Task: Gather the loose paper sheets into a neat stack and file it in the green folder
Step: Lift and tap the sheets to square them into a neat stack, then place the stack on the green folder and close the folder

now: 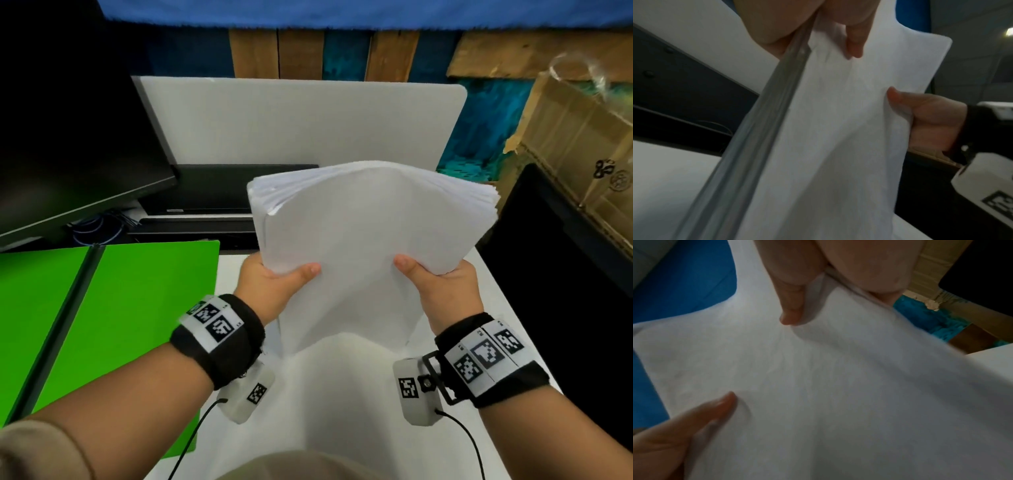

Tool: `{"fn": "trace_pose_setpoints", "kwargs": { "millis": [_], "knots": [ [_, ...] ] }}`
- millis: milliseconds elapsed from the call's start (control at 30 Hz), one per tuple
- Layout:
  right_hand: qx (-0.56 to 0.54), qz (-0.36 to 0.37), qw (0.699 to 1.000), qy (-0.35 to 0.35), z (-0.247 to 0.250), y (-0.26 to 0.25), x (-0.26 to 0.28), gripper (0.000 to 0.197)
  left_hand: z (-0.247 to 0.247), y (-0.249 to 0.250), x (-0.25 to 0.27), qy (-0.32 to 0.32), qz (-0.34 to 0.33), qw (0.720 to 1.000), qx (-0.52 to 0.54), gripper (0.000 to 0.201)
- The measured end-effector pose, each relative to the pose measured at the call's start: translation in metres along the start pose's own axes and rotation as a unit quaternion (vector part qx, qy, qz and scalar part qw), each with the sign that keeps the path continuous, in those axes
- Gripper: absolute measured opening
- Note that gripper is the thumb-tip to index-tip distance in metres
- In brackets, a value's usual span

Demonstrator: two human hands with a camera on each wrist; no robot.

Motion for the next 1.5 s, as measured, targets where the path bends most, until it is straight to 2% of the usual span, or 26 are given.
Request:
{"fn": "trace_pose_setpoints", "kwargs": {
  "millis": [100, 200, 267, 333, 400, 467, 533, 567, 600, 667, 733, 767, 833, 933, 1033, 1200, 1267, 1367, 1500],
  "knots": [
    [0.028, 0.036, 0.999, 0.010, -0.007, -0.016, 0.007, 0.027, 0.014, 0.010, 0.001, 0.001, 0.000, 1.000, 0.015, 0.029],
    [0.070, 0.072, 0.994, -0.049, -0.022, -0.043, 0.023, 0.032, 0.039, 0.038, -0.005, -0.027, -0.035, 0.998, 0.052, 0.027],
    [0.152, 0.017, 0.982, -0.107, -0.035, -0.044, 0.034, 0.038, 0.060, 0.053, -0.007, -0.045, -0.042, 0.995, 0.080, 0.030],
    [0.163, -0.041, 0.971, -0.171, -0.053, -0.027, 0.045, 0.025, 0.086, 0.059, -0.008, -0.056, -0.025, 0.992, 0.114, 0.031],
    [0.154, -0.080, 0.970, -0.170, -0.072, 0.000, 0.055, 0.024, 0.111, 0.055, -0.010, -0.056, 0.014, 0.990, 0.125, 0.032],
    [0.162, -0.113, 0.971, -0.134, -0.093, 0.027, 0.062, 0.021, 0.141, 0.041, -0.012, -0.060, 0.057, 0.994, 0.066, 0.030],
    [0.168, -0.143, 0.969, -0.110, -0.113, 0.045, 0.068, 0.016, 0.176, 0.021, -0.015, -0.107, 0.100, 0.983, -0.111, 0.020],
    [0.175, -0.153, 0.967, -0.104, -0.123, 0.052, 0.071, 0.014, 0.200, 0.009, -0.017, -0.130, 0.127, 0.958, -0.221, 0.015],
    [0.180, -0.163, 0.965, -0.099, -0.131, 0.057, 0.073, 0.013, 0.226, -0.003, -0.018, -0.138, 0.160, 0.919, -0.333, 0.016],
    [0.179, -0.183, 0.963, -0.090, -0.145, 0.065, 0.077, 0.014, 0.282, -0.027, -0.020, -0.121, 0.228, 0.816, -0.517, 0.039],
    [0.169, -0.199, 0.962, -0.083, -0.157, 0.071, 0.080, 0.012, 0.326, -0.041, -0.016, -0.105, 0.268, 0.721, -0.630, 0.048],
    [0.166, -0.207, 0.961, -0.082, -0.162, 0.074, 0.081, 0.012, 0.340, -0.047, -0.012, -0.102, 0.288, 0.690, -0.656, 0.048],
    [0.167, -0.220, 0.958, -0.078, -0.170, 0.080, 0.084, 0.017, 0.355, -0.059, -0.005, -0.101, 0.308, 0.667, -0.671, 0.042],
    [0.183, -0.240, 0.951, -0.066, -0.175, 0.091, 0.084, 0.017, 0.355, -0.068, -0.002, -0.087, 0.297, 0.675, -0.670, 0.025],
    [0.203, -0.247, 0.945, -0.065, -0.169, 0.098, 0.080, 0.014, 0.334, -0.066, -0.001, -0.087, 0.287, 0.693, -0.655, 0.025],
    [0.224, -0.256, 0.939, -0.057, -0.141, 0.104, 0.066, 0.014, 0.261, -0.069, 0.004, -0.080, 0.252, 0.777, -0.571, 0.027],
    [0.230, -0.270, 0.934, -0.042, -0.122, 0.108, 0.059, 0.012, 0.226, -0.074, 0.004, -0.081, 0.249, 0.802, -0.537, 0.028],
    [0.240, -0.291, 0.926, -0.018, -0.092, 0.109, 0.049, 0.016, 0.176, -0.086, 0.001, -0.107, 0.253, 0.815, -0.511, 0.027],
    [0.295, -0.305, 0.906, -0.017, -0.049, 0.107, 0.033, 0.020, 0.127, -0.097, -0.010, -0.132, 0.258, 0.812, -0.506, 0.027]
  ]
}}
Point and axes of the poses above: each hand's wrist, its own x-axis away from the middle knuckle, its own z-axis out of the back of the hand, y = z × x, the point moved 3 cm from there along -x, towards the middle knuckle, and after that the axes turned 3 degrees about -z, right-handed, at the moved point
